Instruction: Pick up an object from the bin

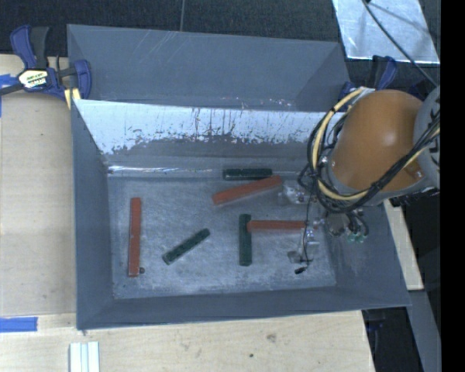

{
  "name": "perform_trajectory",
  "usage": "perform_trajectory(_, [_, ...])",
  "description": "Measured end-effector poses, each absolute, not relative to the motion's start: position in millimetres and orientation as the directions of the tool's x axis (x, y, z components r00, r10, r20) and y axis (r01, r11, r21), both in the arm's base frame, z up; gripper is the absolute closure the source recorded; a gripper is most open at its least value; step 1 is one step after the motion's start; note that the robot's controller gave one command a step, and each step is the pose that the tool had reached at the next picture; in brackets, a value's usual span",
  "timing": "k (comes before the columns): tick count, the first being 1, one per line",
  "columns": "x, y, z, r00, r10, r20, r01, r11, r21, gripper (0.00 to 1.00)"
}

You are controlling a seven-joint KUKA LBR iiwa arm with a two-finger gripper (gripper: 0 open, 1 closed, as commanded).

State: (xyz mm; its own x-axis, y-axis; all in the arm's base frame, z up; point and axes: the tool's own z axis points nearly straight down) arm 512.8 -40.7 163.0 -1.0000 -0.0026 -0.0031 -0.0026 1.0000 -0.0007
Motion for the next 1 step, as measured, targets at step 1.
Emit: perform_trajectory(1, [563.9,-41.7,71.9,-0.998,-0.059,-0.002,-0.059,0.998,-0.001,0.00])
